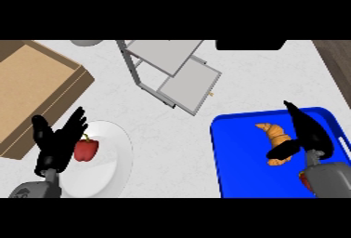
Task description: Pick the croissant from the tray and place it in the tiered shelf
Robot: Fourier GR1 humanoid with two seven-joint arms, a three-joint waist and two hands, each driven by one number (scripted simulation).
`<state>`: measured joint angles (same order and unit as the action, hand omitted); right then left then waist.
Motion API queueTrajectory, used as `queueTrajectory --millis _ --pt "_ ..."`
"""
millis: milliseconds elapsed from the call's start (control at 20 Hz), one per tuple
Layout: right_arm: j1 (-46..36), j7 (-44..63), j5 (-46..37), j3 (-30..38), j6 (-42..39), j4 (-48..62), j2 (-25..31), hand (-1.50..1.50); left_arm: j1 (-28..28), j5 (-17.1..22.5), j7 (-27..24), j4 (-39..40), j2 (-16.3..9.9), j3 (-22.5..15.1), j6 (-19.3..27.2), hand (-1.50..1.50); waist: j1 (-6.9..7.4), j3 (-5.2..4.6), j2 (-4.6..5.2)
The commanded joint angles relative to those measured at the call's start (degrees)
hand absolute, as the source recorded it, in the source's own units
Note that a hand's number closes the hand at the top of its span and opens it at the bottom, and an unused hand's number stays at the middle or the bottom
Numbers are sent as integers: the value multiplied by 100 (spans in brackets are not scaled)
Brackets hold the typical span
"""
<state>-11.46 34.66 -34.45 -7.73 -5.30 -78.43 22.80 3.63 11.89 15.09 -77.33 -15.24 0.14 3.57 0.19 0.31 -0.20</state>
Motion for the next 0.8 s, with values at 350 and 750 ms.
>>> queueTrajectory --millis 350,750 --pt "-18 -935 -471 158 689 928 -606 -150 45 -246 61 219 393 16 48 0 -7 -30 24" --pt "-341 -1595 -450 -224 -294 1275 -409 150 -108 -159 -54 219 196 186 -260 0 8 -32 27"
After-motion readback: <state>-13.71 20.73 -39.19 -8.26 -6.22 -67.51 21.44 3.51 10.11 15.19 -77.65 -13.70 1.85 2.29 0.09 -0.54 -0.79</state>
